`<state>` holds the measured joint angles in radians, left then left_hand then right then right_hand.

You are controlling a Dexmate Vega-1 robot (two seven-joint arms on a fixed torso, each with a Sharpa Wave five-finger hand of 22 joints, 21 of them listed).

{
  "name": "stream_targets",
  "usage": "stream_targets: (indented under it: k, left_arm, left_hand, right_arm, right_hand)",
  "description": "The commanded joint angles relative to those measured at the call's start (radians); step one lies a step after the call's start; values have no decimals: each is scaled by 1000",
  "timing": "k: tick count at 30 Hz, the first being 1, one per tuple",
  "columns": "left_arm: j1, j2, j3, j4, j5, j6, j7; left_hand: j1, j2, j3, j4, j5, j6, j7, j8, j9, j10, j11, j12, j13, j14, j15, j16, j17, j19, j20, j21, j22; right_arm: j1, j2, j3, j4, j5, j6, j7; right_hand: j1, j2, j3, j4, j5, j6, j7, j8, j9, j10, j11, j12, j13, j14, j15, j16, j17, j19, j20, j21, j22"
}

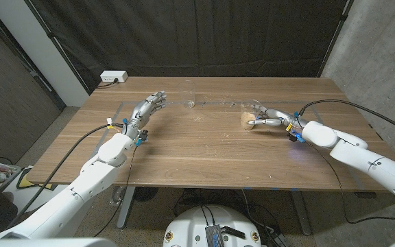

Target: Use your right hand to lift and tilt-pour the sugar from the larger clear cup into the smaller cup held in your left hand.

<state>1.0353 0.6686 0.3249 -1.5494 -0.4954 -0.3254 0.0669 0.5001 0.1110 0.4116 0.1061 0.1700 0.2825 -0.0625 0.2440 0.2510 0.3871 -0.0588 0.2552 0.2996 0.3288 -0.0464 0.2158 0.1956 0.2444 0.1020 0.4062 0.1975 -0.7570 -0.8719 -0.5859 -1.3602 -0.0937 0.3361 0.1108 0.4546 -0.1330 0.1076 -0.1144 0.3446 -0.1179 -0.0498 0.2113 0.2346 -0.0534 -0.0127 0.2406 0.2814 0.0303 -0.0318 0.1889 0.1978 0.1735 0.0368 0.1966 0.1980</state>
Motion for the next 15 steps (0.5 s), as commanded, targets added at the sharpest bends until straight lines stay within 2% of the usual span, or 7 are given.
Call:
stream_targets:
  k: [1,6,11,15]
  left_arm:
    - [-21,2,-1,50,-21,-17,-36]
    - [-31,0,0,68,-29,-23,-50]
    - [-43,-3,4,84,-34,-24,-61]
    - [-51,-3,6,93,-36,-21,-67]
  left_hand:
    - [0,3,5,-5,4,9,5,4,-1,8,1,1,5,8,-43,-3,2,4,2,0,5]
    - [0,3,5,-5,4,7,4,3,-1,9,-2,1,6,9,-42,-3,2,3,2,0,5]
    - [-1,3,5,-5,4,8,4,3,-1,10,-4,1,6,9,-42,-4,2,3,3,0,5]
    - [0,3,5,-5,4,7,3,2,-1,10,-3,1,6,9,-42,-4,2,3,2,0,5]
  right_arm:
    - [20,47,-18,16,16,-3,-2]
    - [21,69,-14,38,38,21,-18]
    - [27,118,-9,117,80,89,-47]
    - [23,142,-4,149,96,112,-74]
  right_hand:
    - [-2,7,-5,-3,6,1,4,11,5,0,7,5,5,6,-42,7,2,0,9,7,1]
    - [0,10,-5,-3,7,3,4,13,6,5,10,8,6,7,-40,9,3,-2,12,8,2]
    - [5,17,-4,-3,9,9,-2,18,7,23,4,18,9,24,-47,16,4,2,13,11,2]
    - [8,24,-2,-3,11,12,-2,20,8,32,0,23,12,35,-49,21,6,4,14,13,2]
